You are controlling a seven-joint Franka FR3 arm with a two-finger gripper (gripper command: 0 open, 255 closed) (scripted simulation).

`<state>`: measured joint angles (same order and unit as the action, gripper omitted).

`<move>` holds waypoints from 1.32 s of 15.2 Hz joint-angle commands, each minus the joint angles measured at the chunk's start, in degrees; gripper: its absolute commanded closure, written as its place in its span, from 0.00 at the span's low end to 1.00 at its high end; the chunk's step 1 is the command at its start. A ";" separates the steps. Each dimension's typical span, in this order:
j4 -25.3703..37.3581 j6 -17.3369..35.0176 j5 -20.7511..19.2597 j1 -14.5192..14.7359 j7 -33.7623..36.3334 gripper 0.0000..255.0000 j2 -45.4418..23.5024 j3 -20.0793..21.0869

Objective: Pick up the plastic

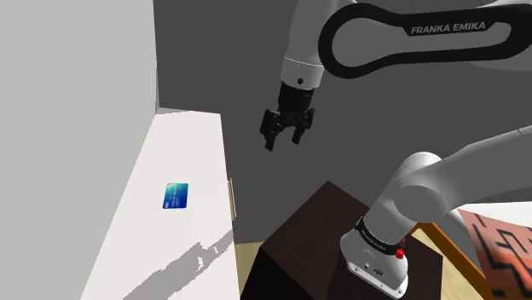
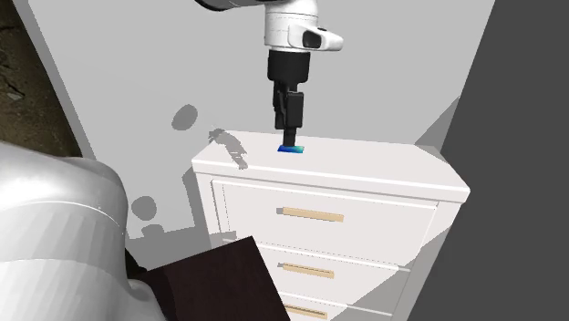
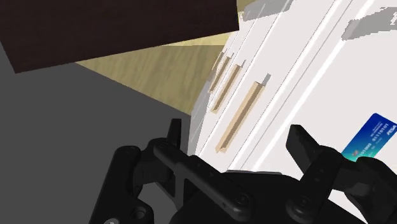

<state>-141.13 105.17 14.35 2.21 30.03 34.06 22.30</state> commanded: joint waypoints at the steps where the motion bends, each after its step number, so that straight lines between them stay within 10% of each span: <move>1: 1.04 3.18 0.41 -0.35 4.92 0.00 -2.86 3.39; 7: 7.07 11.89 -3.58 -3.71 20.15 0.00 -14.85 13.41; 13: 16.59 17.18 -17.33 -7.59 39.97 0.00 -31.20 22.36; 20: 33.00 14.39 -38.61 -0.27 62.70 0.00 -52.85 20.63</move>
<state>-111.44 120.72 -21.05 0.27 89.63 -15.34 43.82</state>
